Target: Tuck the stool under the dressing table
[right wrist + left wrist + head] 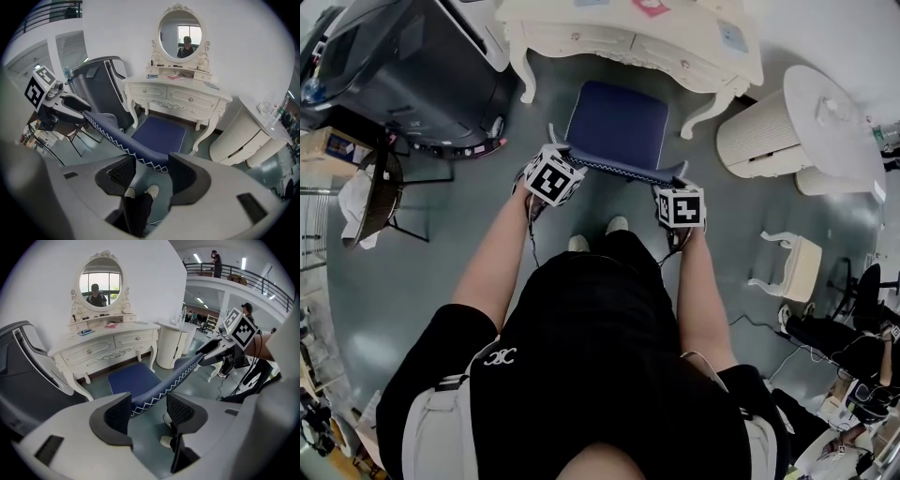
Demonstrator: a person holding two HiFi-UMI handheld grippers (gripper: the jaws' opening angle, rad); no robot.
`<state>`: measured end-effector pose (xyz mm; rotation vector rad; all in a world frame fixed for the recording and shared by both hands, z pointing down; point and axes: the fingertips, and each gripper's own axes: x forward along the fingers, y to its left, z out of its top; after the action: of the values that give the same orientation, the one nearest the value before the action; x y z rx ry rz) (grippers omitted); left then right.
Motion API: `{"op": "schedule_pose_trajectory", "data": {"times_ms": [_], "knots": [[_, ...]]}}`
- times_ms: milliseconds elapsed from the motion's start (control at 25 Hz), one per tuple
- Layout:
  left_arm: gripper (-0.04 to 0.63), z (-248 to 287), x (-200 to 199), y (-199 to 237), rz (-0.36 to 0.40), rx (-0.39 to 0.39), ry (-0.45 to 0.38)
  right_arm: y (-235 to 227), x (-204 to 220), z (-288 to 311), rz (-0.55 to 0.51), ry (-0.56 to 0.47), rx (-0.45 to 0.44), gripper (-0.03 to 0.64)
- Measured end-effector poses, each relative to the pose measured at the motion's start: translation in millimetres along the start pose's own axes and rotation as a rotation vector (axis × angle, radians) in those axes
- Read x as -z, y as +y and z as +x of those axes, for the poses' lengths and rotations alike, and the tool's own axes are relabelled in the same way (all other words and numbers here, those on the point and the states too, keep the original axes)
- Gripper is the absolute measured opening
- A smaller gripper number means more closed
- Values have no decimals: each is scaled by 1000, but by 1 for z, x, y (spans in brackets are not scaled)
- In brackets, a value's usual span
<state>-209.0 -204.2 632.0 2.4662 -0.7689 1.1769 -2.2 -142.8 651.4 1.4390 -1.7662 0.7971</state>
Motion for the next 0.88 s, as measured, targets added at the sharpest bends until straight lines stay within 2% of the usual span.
{"op": "schedule_pose_trajectory", "data": {"times_ms": [280,880], "knots": [[227,8,-12,4,-11,9,13,-15,-13,7,9,-11,11,221],[229,53,-72,63,-7,20,45,-58,-85,53,8,-4,24,221]]}}
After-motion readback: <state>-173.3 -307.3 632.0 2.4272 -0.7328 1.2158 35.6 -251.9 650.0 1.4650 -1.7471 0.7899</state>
